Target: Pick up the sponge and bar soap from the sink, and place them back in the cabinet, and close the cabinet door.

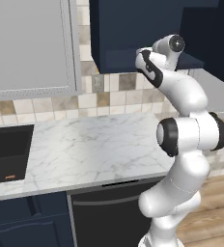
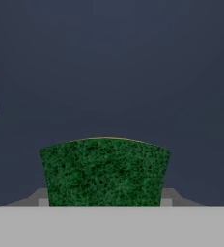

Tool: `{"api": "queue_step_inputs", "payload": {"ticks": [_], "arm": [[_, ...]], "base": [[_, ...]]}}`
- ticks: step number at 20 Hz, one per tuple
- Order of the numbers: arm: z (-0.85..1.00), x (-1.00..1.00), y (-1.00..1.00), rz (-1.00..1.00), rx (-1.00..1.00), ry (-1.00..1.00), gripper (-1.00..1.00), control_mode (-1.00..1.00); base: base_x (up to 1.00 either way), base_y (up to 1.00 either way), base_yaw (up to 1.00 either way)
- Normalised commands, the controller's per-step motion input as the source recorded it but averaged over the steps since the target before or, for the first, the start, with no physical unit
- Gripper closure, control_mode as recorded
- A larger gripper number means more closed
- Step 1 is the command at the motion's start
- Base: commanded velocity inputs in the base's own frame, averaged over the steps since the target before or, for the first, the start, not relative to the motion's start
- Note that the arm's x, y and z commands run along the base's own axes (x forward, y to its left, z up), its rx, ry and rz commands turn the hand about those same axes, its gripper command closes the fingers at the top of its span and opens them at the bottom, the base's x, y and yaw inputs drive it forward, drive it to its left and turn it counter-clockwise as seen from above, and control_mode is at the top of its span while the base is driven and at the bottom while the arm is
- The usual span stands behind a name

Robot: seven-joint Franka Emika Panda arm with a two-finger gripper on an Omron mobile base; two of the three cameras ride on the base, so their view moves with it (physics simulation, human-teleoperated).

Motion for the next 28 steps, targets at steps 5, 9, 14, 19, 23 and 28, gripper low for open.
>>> {"api": "queue_step_inputs", "payload": {"ticks": [5, 9, 14, 19, 23, 28], "arm": [[-0.07, 0.28, -0.02, 0.0, 0.0, 0.0, 1.0, -1.0], [-0.22, 0.19, 0.0, 0.0, 0.0, 0.0, 1.0, -1.0], [-0.25, 0.15, 0.0, 0.0, 0.0, 0.0, 1.0, -1.0], [-0.03, 0.12, 0.0, 0.0, 0.0, 0.01, 1.0, -1.0], [0.0, 0.01, 0.0, 0.0, 0.0, 0.0, -1.0, -1.0], [0.0, 0.0, 0.0, 0.0, 0.0, 0.0, -1.0, -1.0]], "base": [[0.0, 0.0, 0.0], [0.0, 0.0, 0.0], [0.0, 0.0, 0.0], [0.0, 0.0, 0.0], [0.0, 0.0, 0.0], [0.0, 0.0, 0.0]]}}
